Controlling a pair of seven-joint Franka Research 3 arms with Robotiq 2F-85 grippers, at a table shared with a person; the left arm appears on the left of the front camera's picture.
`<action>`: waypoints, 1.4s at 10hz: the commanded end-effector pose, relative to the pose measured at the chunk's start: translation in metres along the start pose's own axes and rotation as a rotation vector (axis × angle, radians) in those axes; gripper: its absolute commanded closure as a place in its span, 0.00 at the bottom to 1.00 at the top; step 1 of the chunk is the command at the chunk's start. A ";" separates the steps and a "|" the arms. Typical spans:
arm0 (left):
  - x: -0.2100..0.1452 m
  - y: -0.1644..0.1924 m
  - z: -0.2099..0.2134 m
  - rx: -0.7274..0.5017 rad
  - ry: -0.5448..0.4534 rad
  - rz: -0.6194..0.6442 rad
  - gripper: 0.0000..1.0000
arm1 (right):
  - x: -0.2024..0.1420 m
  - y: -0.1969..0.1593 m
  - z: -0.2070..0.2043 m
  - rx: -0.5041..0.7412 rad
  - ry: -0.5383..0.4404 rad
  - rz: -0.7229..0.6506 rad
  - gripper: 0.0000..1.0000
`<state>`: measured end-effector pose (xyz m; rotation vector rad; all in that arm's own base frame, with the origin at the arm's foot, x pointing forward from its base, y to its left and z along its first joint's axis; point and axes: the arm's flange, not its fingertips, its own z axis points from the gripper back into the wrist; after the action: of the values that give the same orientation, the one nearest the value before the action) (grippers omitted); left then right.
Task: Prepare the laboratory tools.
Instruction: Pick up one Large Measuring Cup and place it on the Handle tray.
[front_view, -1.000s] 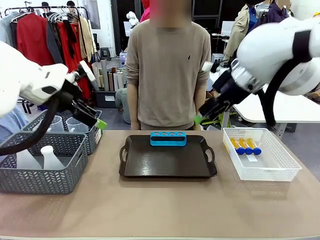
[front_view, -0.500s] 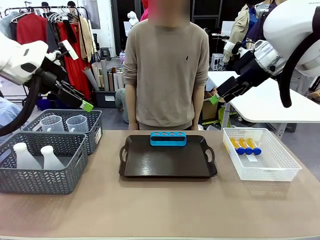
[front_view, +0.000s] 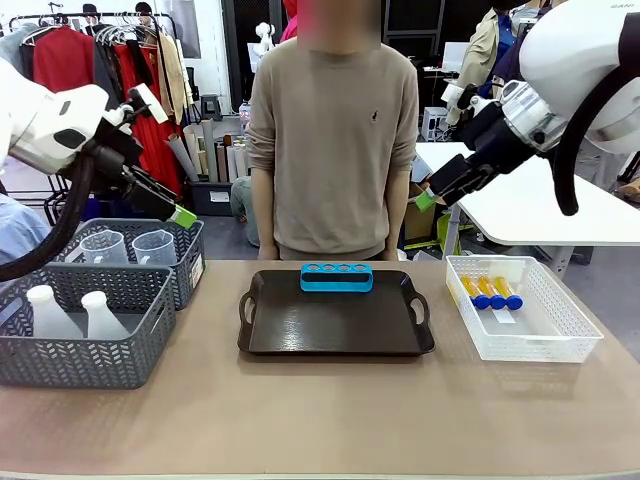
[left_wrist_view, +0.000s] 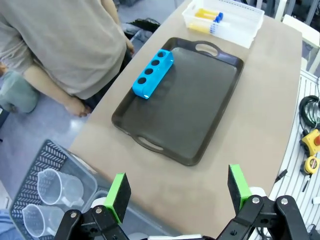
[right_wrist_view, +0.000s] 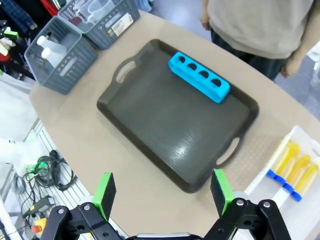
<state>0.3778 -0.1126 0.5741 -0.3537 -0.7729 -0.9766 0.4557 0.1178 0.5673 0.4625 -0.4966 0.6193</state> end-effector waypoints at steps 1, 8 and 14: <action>-0.006 0.003 -0.002 -0.004 -0.018 -0.015 0.00 | -0.002 0.000 0.003 0.011 -0.008 -0.010 0.00; 0.022 0.000 0.068 -0.042 0.094 0.080 0.00 | 0.028 -0.027 0.062 0.112 -0.002 0.165 0.00; 0.038 0.010 0.151 0.016 0.040 0.069 0.00 | 0.059 -0.055 0.143 0.089 0.022 0.172 0.00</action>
<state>0.3351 -0.0471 0.7019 -0.3542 -0.7343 -0.9012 0.4842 0.0294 0.6890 0.4961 -0.4854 0.7852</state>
